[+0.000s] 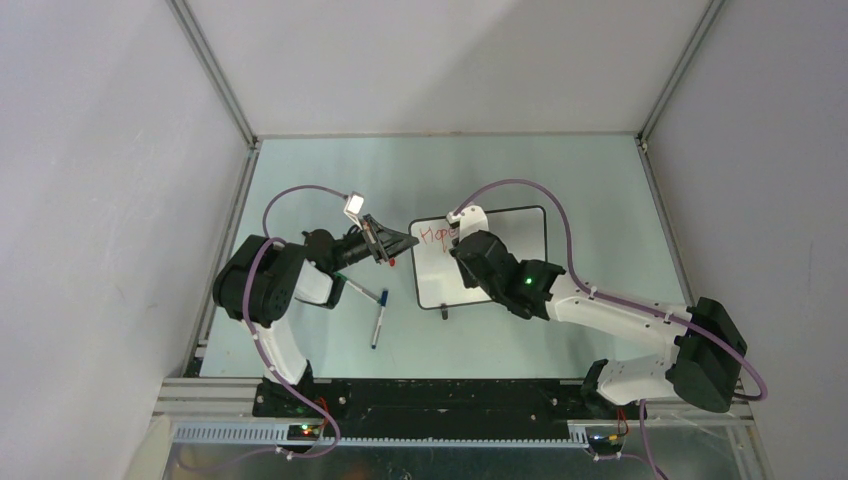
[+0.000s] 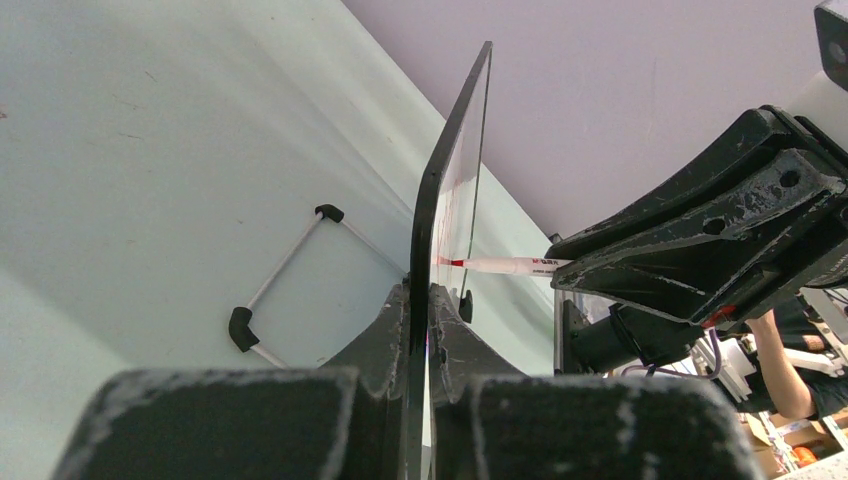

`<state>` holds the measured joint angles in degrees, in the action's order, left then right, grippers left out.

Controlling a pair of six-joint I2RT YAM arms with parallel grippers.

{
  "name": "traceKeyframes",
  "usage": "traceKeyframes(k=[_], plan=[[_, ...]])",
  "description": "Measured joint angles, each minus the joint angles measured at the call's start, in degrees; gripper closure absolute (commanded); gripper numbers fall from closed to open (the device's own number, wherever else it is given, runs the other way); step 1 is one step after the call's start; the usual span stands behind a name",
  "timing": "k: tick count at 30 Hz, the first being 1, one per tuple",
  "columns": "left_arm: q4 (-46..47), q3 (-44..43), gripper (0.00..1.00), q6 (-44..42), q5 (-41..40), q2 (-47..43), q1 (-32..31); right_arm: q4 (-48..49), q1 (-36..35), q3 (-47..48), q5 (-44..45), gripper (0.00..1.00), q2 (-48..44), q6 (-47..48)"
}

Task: Write a sentence on the whiteboard

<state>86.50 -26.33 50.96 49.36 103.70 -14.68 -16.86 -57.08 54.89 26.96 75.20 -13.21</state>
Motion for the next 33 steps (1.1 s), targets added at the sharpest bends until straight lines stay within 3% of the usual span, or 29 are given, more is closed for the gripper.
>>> traceKeyframes(k=[33], plan=[[0.0,0.0,1.0,0.0,-0.07,0.0,-0.04,-1.88,1.44,0.33,0.7,1.0,-1.11,-0.31]])
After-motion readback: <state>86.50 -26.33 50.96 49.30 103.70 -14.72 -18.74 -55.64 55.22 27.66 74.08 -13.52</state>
